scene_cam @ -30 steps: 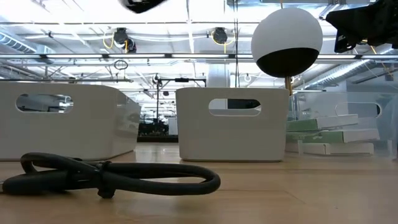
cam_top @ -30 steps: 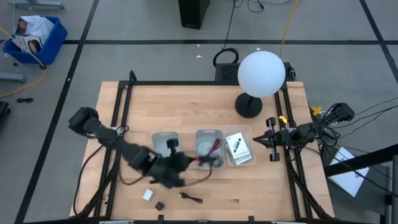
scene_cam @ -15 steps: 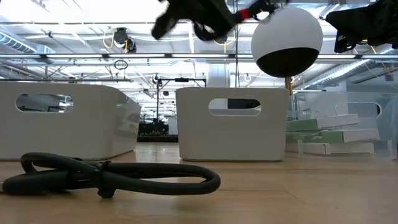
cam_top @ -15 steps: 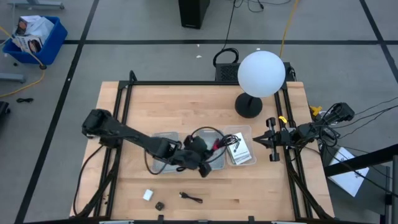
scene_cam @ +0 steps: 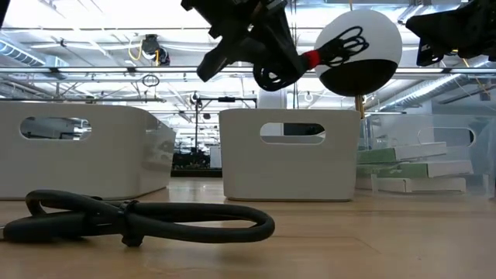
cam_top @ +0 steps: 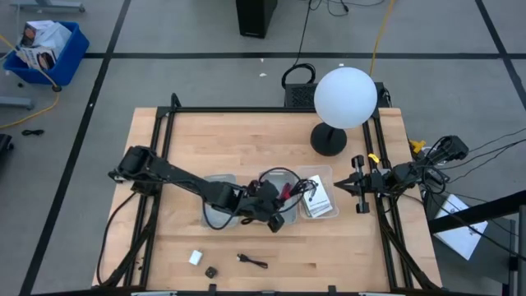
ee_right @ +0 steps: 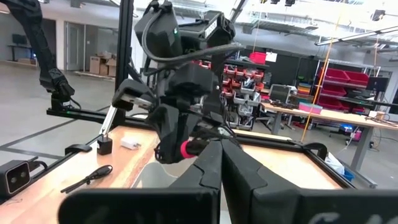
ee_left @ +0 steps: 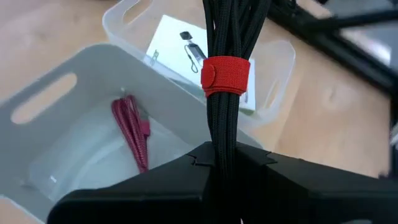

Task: Pick and place items into bin
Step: Put the bottom black USB cable into the right gray bin

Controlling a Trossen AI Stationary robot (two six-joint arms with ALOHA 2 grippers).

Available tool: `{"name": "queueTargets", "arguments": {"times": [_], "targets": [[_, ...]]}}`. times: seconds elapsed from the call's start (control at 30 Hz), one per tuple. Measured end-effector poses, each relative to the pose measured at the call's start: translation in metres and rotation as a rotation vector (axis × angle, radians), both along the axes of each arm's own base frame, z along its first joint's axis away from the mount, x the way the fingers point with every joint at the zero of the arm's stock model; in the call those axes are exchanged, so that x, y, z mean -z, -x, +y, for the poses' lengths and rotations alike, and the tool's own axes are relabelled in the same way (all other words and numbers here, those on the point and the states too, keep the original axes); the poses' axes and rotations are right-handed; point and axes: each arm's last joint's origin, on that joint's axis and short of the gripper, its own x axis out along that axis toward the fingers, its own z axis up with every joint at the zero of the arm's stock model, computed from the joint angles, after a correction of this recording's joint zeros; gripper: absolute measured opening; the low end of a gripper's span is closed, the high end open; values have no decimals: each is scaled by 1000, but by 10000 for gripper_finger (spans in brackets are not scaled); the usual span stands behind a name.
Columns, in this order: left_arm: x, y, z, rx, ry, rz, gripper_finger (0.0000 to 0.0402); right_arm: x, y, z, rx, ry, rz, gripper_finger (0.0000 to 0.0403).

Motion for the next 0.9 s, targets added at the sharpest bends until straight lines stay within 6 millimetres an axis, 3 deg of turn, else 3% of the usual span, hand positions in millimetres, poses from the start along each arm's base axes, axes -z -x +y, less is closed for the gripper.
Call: {"name": "queueTargets", "arguments": {"times": [0.33, 0.53, 0.67, 0.9], "targets": [[-18, 30, 30, 410, -586, 362, 27, 0, 0, 0, 1, -3, -2, 0], [-26, 42, 44, 770, -923, 555, 27, -2, 0, 0, 2, -3, -14, 0], [-25, 42, 53, 948, -1066, 635, 27, -2, 0, 0, 4, -2, -15, 0], [-26, 39, 65, 1105, -1211, 689, 27, -2, 0, 0, 8, 10, -16, 0]]}}
